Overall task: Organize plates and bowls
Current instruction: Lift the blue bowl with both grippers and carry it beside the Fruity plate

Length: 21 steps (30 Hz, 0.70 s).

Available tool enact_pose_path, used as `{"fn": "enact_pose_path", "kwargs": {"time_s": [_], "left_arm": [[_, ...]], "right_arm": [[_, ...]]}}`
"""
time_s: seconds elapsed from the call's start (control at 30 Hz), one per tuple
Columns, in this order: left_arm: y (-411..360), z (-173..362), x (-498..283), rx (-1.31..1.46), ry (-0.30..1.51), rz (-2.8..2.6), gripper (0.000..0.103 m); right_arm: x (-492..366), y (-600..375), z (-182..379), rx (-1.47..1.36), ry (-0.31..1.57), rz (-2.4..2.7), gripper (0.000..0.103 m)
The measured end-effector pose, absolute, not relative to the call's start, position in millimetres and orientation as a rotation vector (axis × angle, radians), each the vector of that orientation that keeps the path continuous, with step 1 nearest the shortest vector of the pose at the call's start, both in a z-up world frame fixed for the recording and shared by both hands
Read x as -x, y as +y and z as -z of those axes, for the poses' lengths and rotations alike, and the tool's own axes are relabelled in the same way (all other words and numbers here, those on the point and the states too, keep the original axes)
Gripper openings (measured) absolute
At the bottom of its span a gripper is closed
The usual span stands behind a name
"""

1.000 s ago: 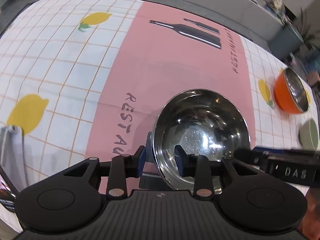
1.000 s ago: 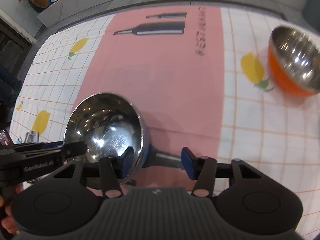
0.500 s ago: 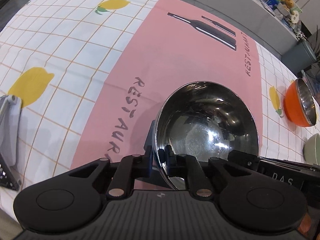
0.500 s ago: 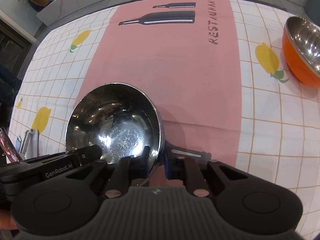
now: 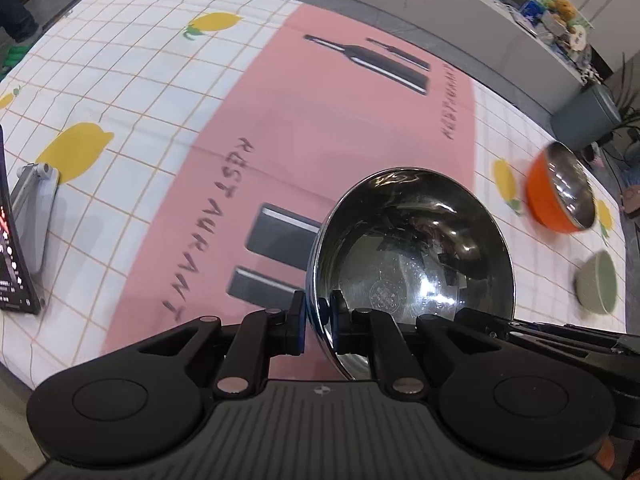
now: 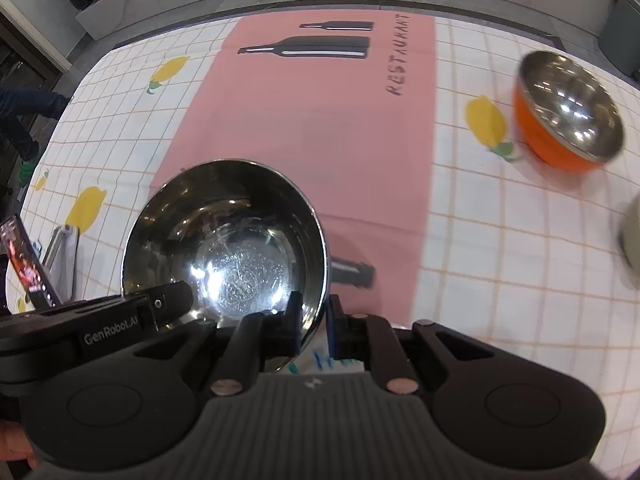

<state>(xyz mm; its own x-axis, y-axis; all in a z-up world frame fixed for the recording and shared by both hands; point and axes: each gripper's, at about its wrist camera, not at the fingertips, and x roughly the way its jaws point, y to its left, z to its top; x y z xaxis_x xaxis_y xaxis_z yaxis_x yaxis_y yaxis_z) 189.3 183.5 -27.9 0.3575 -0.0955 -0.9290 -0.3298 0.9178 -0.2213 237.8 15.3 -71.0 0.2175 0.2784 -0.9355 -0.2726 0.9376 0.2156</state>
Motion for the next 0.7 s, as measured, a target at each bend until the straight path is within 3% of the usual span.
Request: {"fn": "enact_pose_path", "kwargs": {"time_s": [0.33, 0.7], "left_arm": [[110.1, 5.5, -156.7, 0.404, 1.157, -0.043, 0.014], [18.7, 19.4, -135.7, 0.376, 1.148, 0.073, 0.015]], "right_arm": [[-194.4, -72.5, 46.6, -0.056, 1.262, -0.371, 0.011], [-158.8, -177.0, 55.7, -0.130, 1.265, -0.308, 0.010]]}}
